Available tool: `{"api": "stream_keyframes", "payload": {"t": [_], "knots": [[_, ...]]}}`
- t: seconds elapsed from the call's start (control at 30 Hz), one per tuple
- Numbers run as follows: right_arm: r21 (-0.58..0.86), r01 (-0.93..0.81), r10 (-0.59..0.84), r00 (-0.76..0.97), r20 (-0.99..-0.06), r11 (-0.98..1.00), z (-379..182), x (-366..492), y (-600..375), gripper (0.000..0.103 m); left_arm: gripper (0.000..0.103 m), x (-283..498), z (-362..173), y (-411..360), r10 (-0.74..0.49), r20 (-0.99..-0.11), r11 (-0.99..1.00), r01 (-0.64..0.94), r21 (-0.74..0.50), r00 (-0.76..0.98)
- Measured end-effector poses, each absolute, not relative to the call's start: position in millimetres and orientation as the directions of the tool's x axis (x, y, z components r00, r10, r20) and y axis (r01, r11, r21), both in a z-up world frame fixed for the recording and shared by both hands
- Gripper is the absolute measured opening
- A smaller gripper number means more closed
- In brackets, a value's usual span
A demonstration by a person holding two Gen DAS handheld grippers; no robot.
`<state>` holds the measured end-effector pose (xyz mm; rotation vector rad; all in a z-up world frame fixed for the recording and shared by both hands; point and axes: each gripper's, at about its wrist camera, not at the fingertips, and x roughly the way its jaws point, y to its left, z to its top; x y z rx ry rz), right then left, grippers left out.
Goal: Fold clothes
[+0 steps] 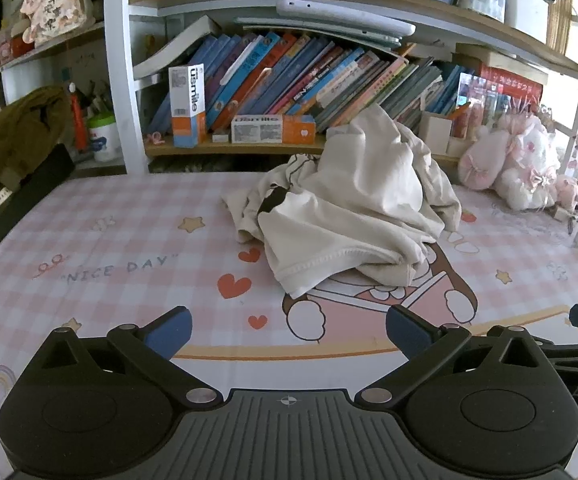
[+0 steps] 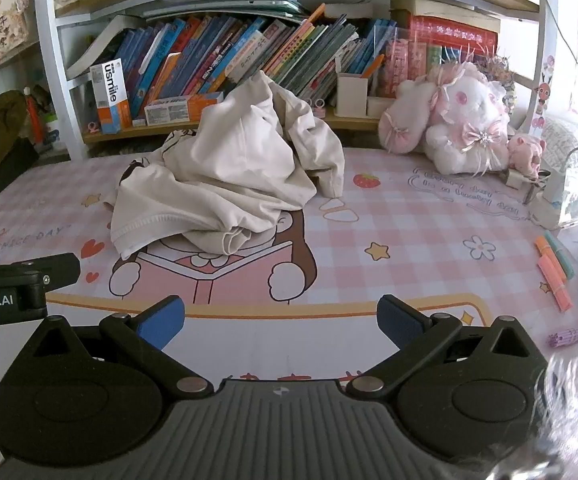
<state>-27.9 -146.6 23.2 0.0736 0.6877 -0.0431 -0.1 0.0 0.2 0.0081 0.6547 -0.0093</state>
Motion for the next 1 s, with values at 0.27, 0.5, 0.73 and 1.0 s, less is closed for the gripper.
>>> {"api": "stream_keyframes", "payload": {"t": [0.27, 0.5, 0.73, 1.0], "knots": [[0.057, 0.059, -0.01, 0.774, -0.633, 0.997, 24.6, -25.5, -144.9, 0.103, 0.103, -1.5, -1.0, -2.5, -0.005, -0.606, 1.0, 0.014, 0.009, 0.796], [0.053, 0.063, -0.015, 0.77, -0.638, 0.997, 22.7, -25.8, -144.8, 0.103, 0.103, 0.2, 2.9, 3.7, -0.016, -0.617, 1.0, 0.015, -0.006, 0.787], [0.054, 0.061, -0.012, 0.767, -0.642, 0.997, 21.8, -26.3, -145.9, 0.103, 0.103, -1.7, 2.2, 3.3, -0.018, -0.62, 1.0, 0.017, -0.008, 0.785], [0.055, 0.064, -0.014, 0.761, -0.649, 0.996, 22.6, -25.7, -145.9, 0.103, 0.103, 1.8, 3.6, 2.6, -0.021, -0.635, 1.0, 0.028, 0.001, 0.772]]}}
